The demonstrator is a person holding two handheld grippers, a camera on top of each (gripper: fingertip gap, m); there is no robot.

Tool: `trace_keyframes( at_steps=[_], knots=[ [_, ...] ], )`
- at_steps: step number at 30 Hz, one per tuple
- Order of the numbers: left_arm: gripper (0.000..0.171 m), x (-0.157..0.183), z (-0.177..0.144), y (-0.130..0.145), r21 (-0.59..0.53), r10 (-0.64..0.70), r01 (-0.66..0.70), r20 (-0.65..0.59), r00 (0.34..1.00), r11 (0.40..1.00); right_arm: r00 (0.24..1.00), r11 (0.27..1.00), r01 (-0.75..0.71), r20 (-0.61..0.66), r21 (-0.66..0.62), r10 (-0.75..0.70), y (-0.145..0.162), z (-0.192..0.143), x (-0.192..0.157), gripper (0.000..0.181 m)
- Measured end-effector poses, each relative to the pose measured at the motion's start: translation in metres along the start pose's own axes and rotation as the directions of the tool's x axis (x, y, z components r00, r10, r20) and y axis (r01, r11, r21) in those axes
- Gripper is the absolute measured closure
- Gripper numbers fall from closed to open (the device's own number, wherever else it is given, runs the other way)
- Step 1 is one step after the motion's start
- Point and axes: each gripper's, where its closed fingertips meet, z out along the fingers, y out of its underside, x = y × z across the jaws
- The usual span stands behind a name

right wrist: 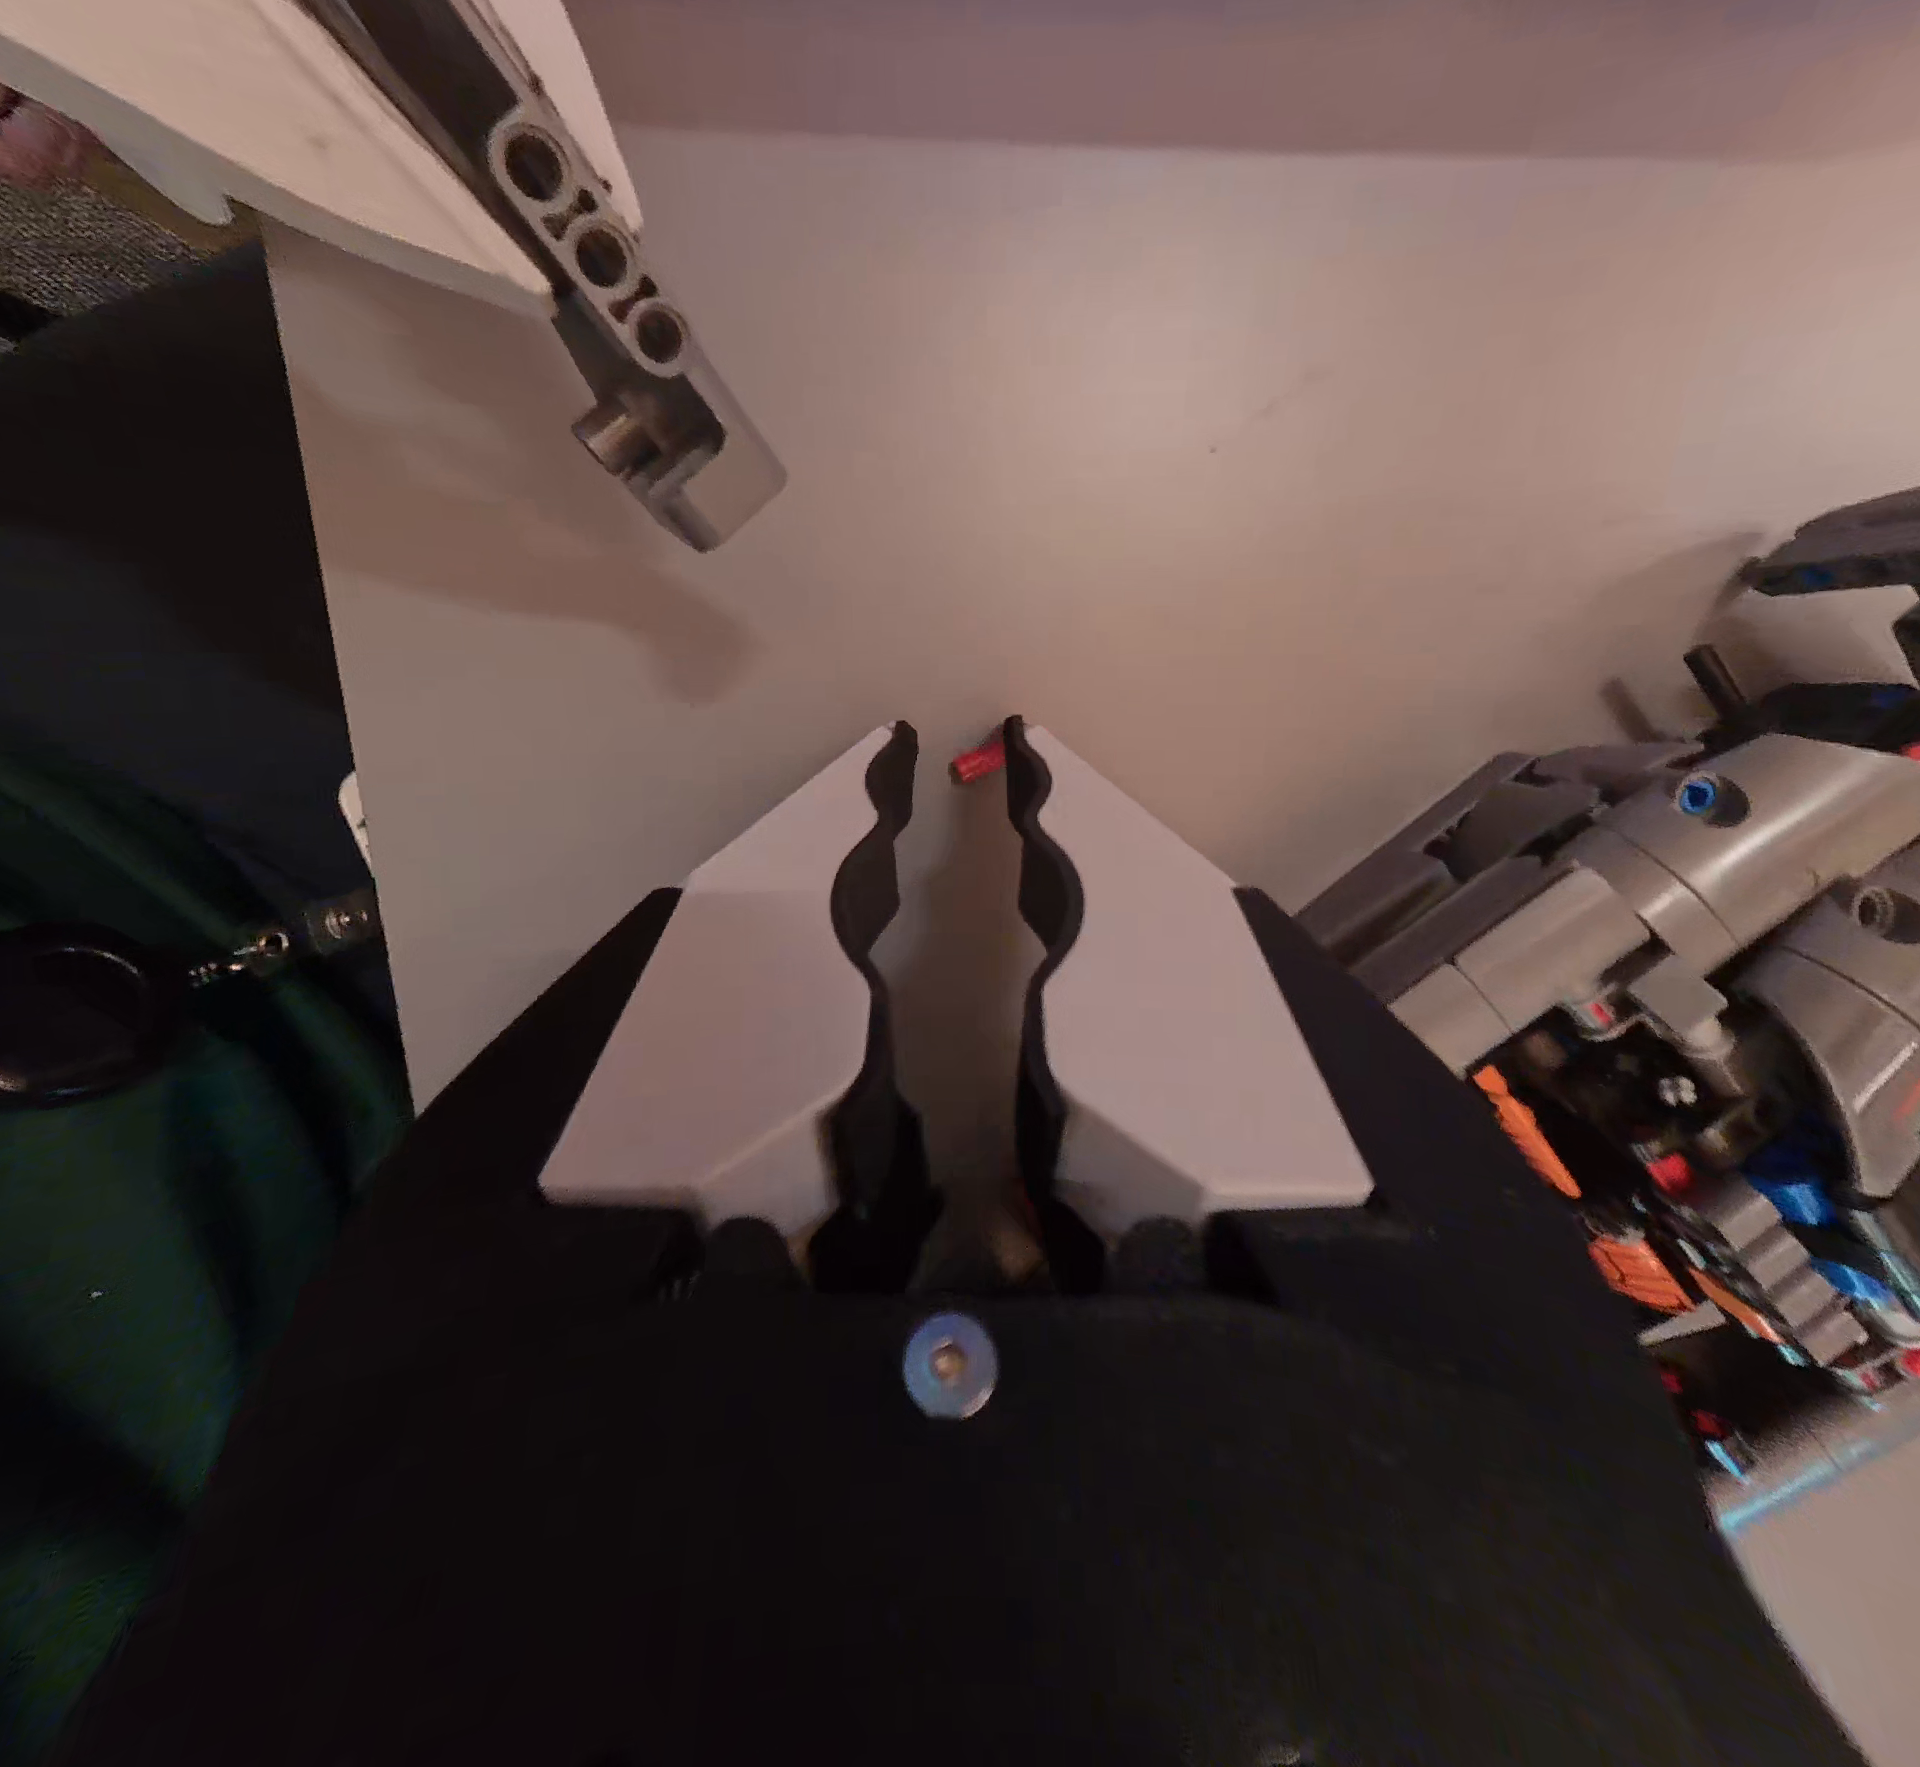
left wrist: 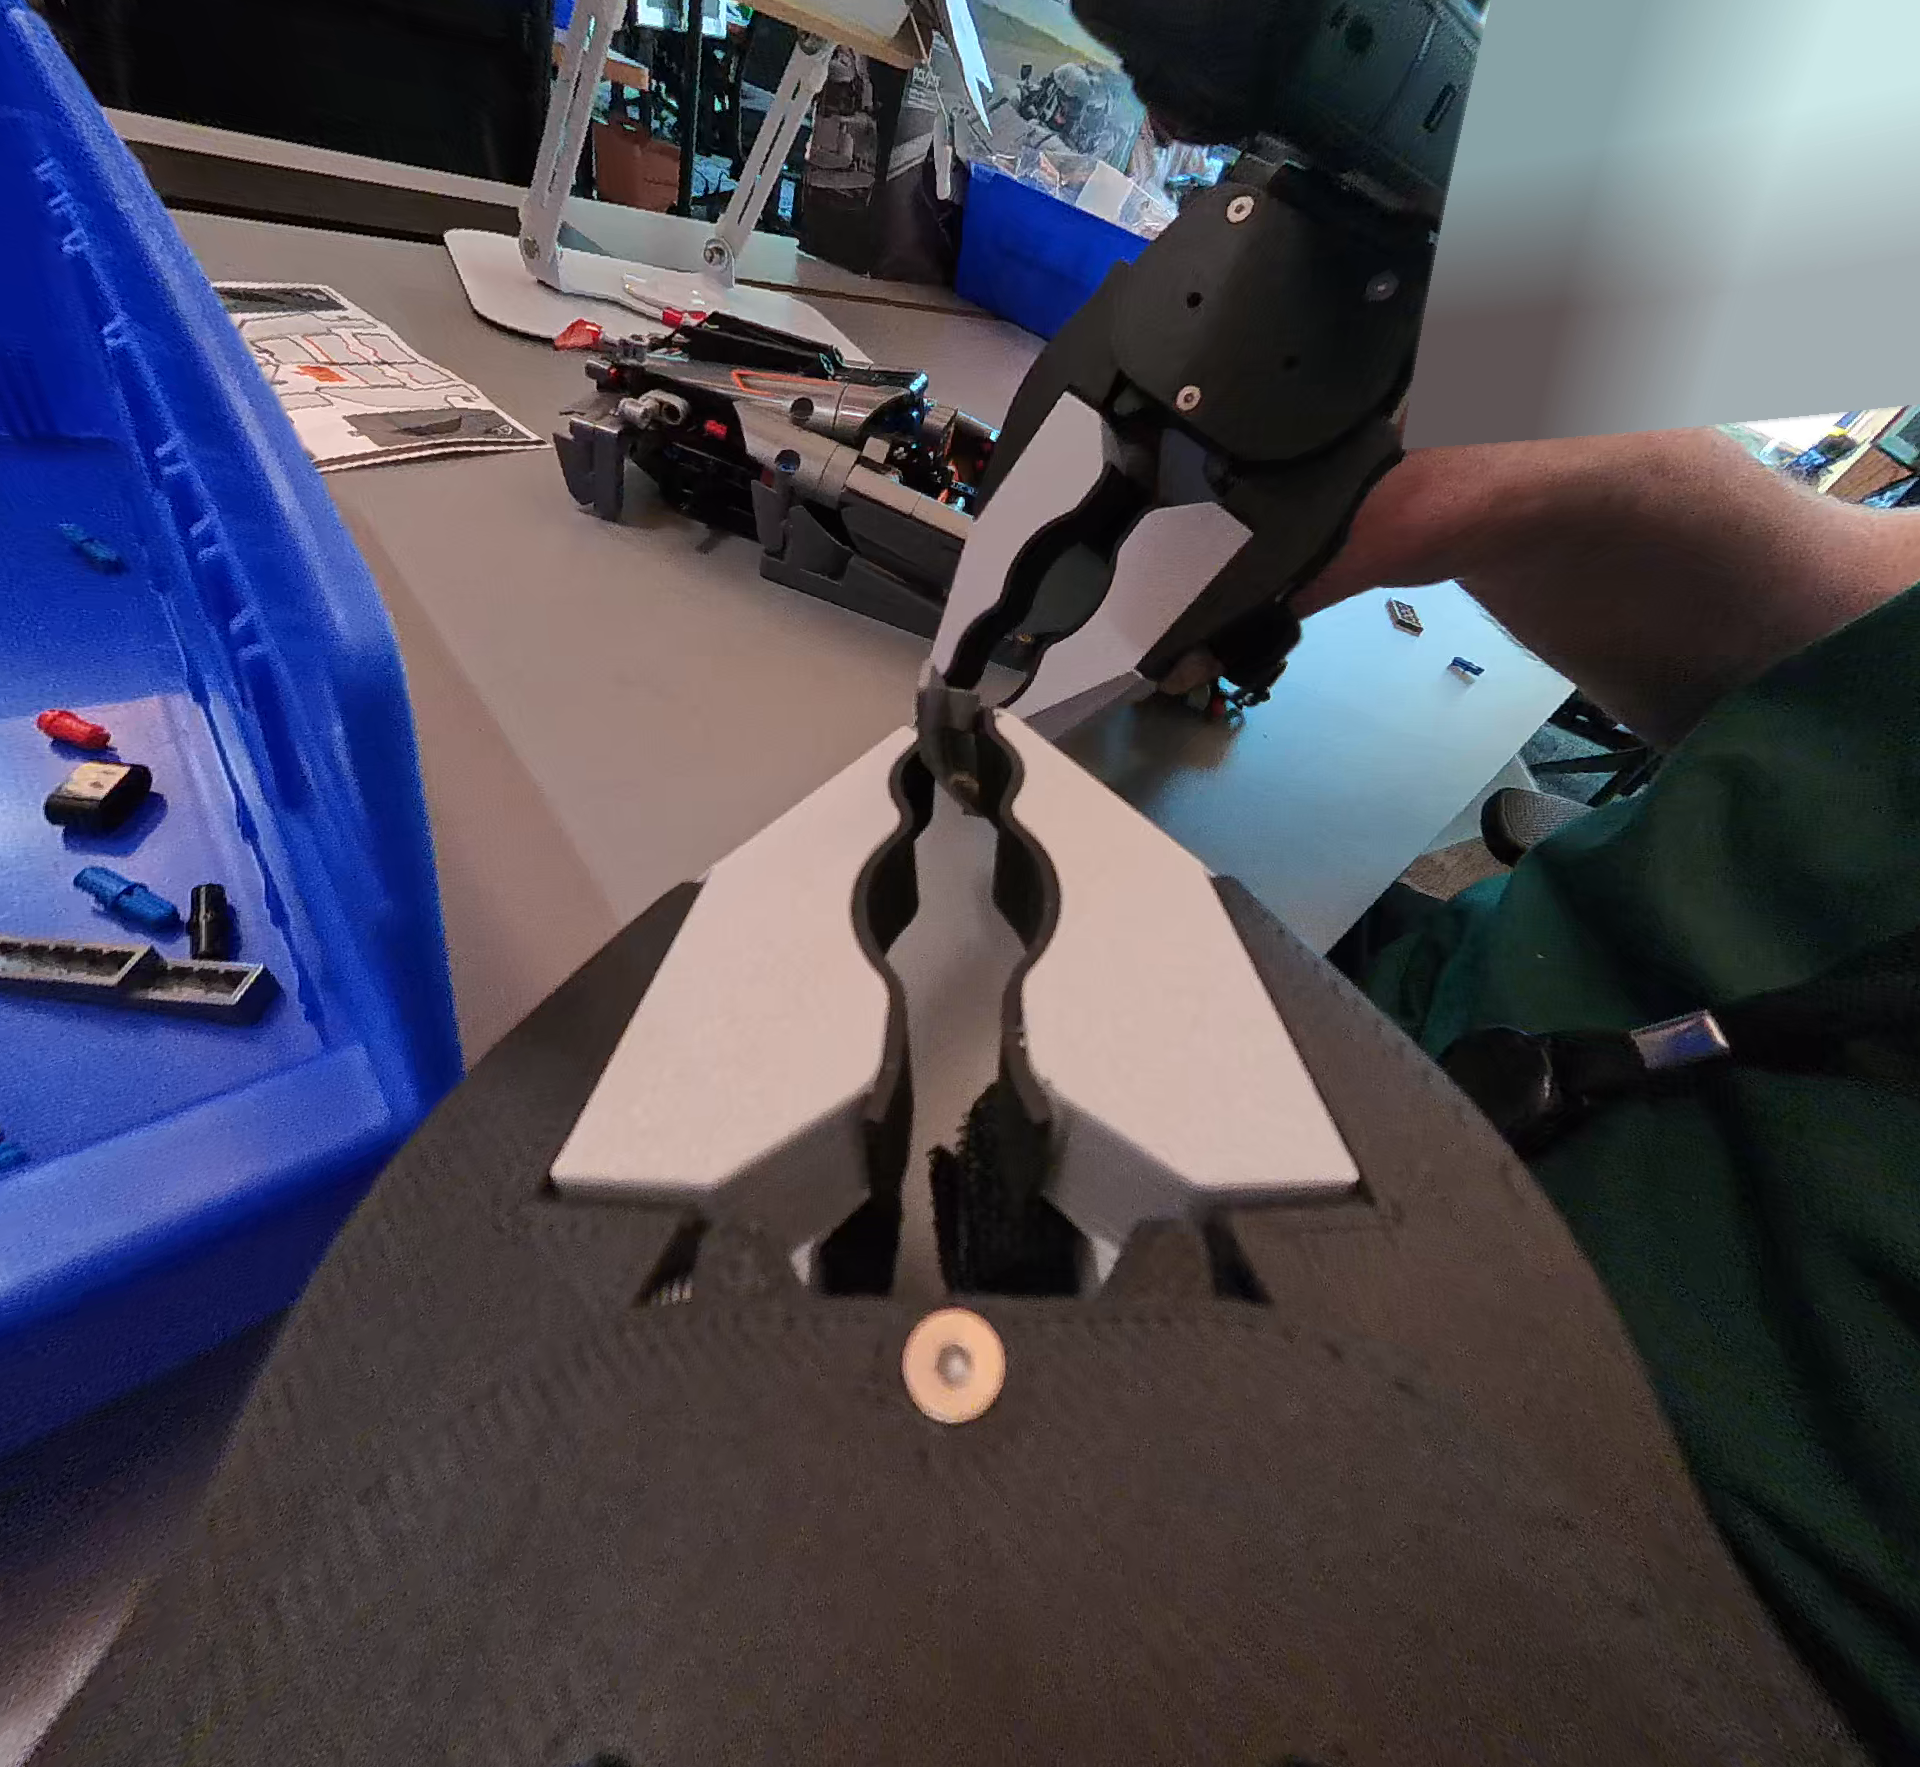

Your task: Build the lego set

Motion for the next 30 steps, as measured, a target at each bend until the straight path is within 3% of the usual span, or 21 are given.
trace_keyframes(
  at_steps=[5,9,16,20,28,30],
  knots=[
    [0.166,-0.001,-0.001,0.001,0.007,-0.005,0.005,-0.002,1.000,1.000,0.999,0.999,0.028,0.018,0.018,-0.029,-0.002,0.001,-0.006,0.173],
    [0.166,-0.002,-0.002,0.001,0.012,-0.007,0.007,-0.004,1.000,1.000,1.000,0.999,0.018,-0.019,0.042,-0.018,-0.003,-0.005,-0.005,0.162],
    [0.166,-0.002,-0.002,0.001,0.021,-0.012,0.012,-0.010,1.000,1.000,0.998,0.998,-0.020,-0.053,0.064,0.023,0.008,-0.010,-0.006,0.166],
    [0.166,-0.002,-0.002,0.001,0.020,-0.007,0.007,-0.005,1.000,1.000,0.998,0.994,-0.070,0.004,0.079,0.070,0.002,-0.003,-0.012,0.160],
    [0.166,-0.002,-0.002,0.002,0.020,-0.003,0.003,-0.001,1.000,1.000,0.998,0.994,-0.059,-0.009,0.089,0.060,-0.004,0.002,-0.015,0.173],
    [0.166,-0.002,-0.003,0.002,0.019,0.001,-0.001,0.000,1.000,1.000,0.998,0.994,-0.061,-0.006,0.093,0.061,-0.004,0.001,-0.015,0.167]
  ],
)
